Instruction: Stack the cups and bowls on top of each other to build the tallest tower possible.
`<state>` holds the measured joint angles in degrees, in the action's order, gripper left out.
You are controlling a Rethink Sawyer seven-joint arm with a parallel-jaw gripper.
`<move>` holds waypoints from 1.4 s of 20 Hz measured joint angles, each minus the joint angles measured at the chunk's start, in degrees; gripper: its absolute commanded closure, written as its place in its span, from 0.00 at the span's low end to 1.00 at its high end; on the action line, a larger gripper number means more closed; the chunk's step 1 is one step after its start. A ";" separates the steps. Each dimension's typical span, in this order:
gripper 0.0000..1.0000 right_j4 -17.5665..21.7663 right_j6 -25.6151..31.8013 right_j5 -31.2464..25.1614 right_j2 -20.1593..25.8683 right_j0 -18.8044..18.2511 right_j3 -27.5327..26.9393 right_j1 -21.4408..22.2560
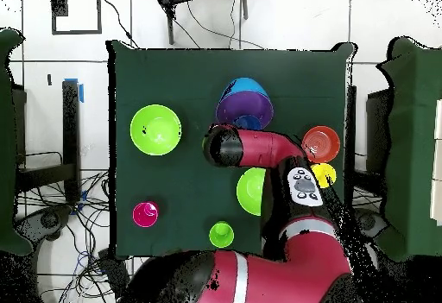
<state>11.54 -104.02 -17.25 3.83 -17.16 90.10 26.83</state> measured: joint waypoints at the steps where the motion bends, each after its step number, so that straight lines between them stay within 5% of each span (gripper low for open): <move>1: 1.00 -0.31 0.00 -0.08 -0.06 0.20 0.31 0.32; 13: 1.00 -6.08 -0.58 -1.05 -1.49 6.18 8.21 7.41; 28: 1.00 -7.68 -0.85 -1.04 -4.36 8.68 10.76 7.02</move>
<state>3.86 -104.87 -18.29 -0.54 -8.48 100.86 33.86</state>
